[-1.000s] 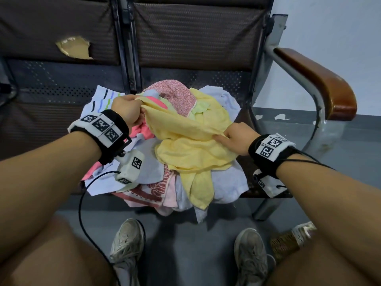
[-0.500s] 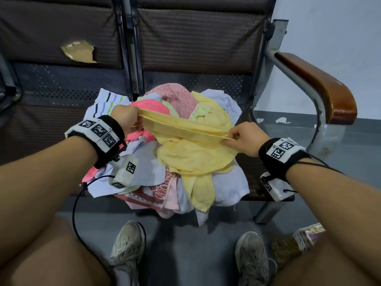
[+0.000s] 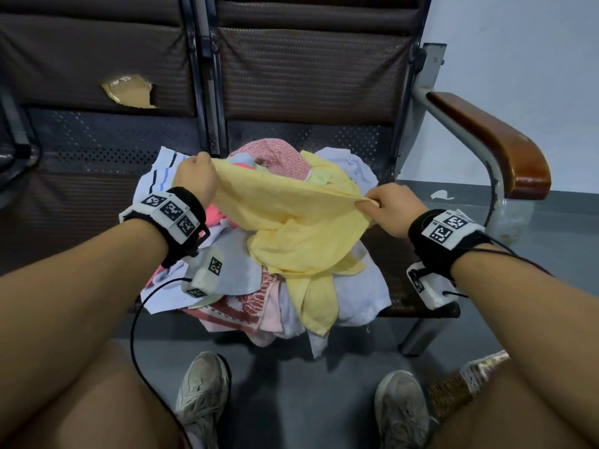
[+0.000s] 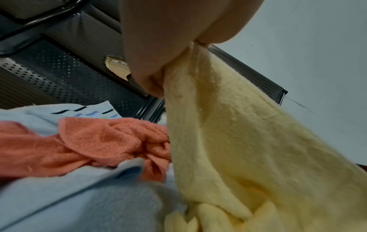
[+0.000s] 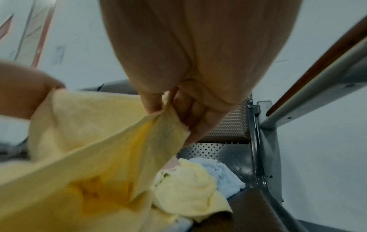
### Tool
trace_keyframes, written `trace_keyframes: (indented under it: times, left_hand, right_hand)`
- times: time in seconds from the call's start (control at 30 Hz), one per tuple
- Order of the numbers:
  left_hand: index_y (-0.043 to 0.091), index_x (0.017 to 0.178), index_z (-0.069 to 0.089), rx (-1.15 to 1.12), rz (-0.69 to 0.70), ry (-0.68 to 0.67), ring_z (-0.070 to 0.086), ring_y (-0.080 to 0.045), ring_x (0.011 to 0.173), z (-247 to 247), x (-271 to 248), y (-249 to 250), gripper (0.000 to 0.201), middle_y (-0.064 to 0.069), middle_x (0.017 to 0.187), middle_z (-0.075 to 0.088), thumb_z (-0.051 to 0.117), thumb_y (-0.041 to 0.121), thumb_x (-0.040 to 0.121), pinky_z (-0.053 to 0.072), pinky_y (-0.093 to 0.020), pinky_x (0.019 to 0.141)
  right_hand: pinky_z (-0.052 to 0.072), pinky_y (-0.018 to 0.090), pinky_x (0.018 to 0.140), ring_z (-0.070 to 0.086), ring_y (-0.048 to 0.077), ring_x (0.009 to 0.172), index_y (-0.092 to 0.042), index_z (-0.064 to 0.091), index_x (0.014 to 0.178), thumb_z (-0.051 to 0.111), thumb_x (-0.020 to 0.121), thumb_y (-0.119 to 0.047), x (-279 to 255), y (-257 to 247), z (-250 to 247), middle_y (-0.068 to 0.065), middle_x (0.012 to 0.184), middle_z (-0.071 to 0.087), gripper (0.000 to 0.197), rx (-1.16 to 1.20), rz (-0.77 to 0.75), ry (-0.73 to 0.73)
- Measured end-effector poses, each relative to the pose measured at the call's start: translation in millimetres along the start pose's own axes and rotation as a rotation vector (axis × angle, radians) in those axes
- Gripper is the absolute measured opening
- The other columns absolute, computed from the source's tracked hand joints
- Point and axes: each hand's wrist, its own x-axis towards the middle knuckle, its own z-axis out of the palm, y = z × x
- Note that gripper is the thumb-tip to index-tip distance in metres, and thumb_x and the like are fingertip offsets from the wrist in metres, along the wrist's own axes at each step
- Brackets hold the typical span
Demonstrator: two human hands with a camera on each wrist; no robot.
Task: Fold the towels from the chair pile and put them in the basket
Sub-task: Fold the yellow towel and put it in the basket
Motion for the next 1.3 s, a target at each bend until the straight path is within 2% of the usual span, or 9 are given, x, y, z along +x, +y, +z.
trace_keyframes:
  times: [0.07,0.17,0.27,0.37,0.57,0.73,0.87,1.13,1.3]
  left_hand:
    - [0.01,0.084,0.06,-0.162,-0.028,-0.106,0.041,-0.025,0.082,-2.2,-1.4,2.0,0.024,-0.01,0.091,0.049,0.045,0.029,0.084,0.033,-0.034,0.074]
    - [0.018,0.059,0.04,-0.365,-0.044,-0.189,0.028,-0.02,0.058,-6.4,-4.9,1.5,0.012,-0.004,0.065,0.032,0.051,0.023,0.058,0.025,-0.033,0.058]
    - [0.01,0.073,0.054,-0.283,0.057,-0.27,0.048,-0.022,0.061,-12.8,-10.6,-0.7,0.013,-0.008,0.069,0.05,0.06,0.009,0.061,0.039,-0.032,0.059]
    - [0.011,0.095,0.061,-0.235,0.125,-0.337,0.065,-0.027,0.088,-18.7,-6.1,-2.5,0.029,-0.017,0.097,0.066,0.077,-0.002,0.074,0.055,-0.041,0.081]
    - [0.008,0.097,0.075,-0.261,0.198,-0.338,0.072,-0.024,0.088,-33.2,-5.2,29.4,0.028,-0.014,0.098,0.075,0.086,0.012,0.072,0.06,-0.038,0.085]
    - [0.017,0.093,0.077,-0.196,0.287,-0.26,0.071,-0.043,0.09,-55.3,-5.1,84.1,0.028,-0.015,0.096,0.075,0.088,0.026,0.07,0.059,-0.059,0.072]
    - [0.024,0.072,0.073,0.006,0.396,-0.17,0.063,-0.014,0.062,-72.9,-0.2,121.5,0.025,0.008,0.066,0.068,0.086,0.044,0.069,0.047,-0.023,0.056]
    - [0.017,0.098,0.076,-0.413,0.397,-0.239,0.073,-0.013,0.077,-74.0,-21.9,175.7,0.018,-0.001,0.09,0.076,0.074,0.031,0.087,0.056,-0.026,0.062]
    - [0.012,0.076,0.073,-0.494,0.249,-0.107,0.071,-0.018,0.066,-54.9,-41.4,192.6,0.025,-0.002,0.074,0.075,0.078,0.036,0.081,0.057,-0.027,0.055]
  right_hand:
    - [0.04,0.035,0.064,0.053,0.024,0.067,-0.017,0.058,0.068,0.052,0.099,-0.024,1.0,1.6,-6.0,0.004,0.066,0.056,0.032,0.101,-0.022,0.026]
    - [0.045,0.029,0.072,0.059,0.018,0.079,-0.025,0.074,0.095,0.045,0.093,-0.003,2.4,2.0,-14.6,-0.003,0.081,0.066,0.037,0.199,-0.024,0.012]
    - [0.044,0.027,0.064,0.055,0.021,0.071,-0.02,0.066,0.076,0.038,0.083,0.009,3.0,-1.7,-19.2,0.0,0.07,0.059,0.041,0.215,-0.023,0.023]
    - [0.035,0.028,0.056,0.045,0.022,0.065,-0.01,0.051,0.063,0.036,0.079,0.011,3.4,-6.8,-24.3,0.002,0.06,0.045,0.03,0.233,0.001,0.072]
    - [0.03,0.029,0.052,0.034,0.009,0.05,-0.018,0.039,0.054,0.041,0.088,-0.011,1.8,-22.7,-66.0,-0.01,0.051,0.034,0.034,0.361,0.016,0.219]
    - [0.034,0.026,0.053,0.044,0.004,0.054,-0.021,0.049,0.06,0.053,0.094,-0.042,1.6,-42.6,-126.4,-0.01,0.058,0.045,0.04,0.258,-0.085,0.307]
    - [0.037,0.026,0.059,0.049,0.0,0.06,-0.033,0.059,0.062,0.054,0.094,-0.045,2.0,-56.0,-166.6,-0.017,0.059,0.052,0.035,0.351,-0.087,0.389]
    - [0.039,0.033,0.067,0.048,0.017,0.07,-0.019,0.055,0.07,0.052,0.093,-0.043,-3.8,-75.5,-213.0,0.001,0.072,0.05,0.034,0.504,0.044,0.444]
    - [0.056,0.044,0.087,0.069,0.032,0.091,0.008,0.069,0.1,0.063,0.087,-0.038,-6.0,-89.2,-213.7,0.018,0.098,0.072,0.048,0.678,0.207,0.389]
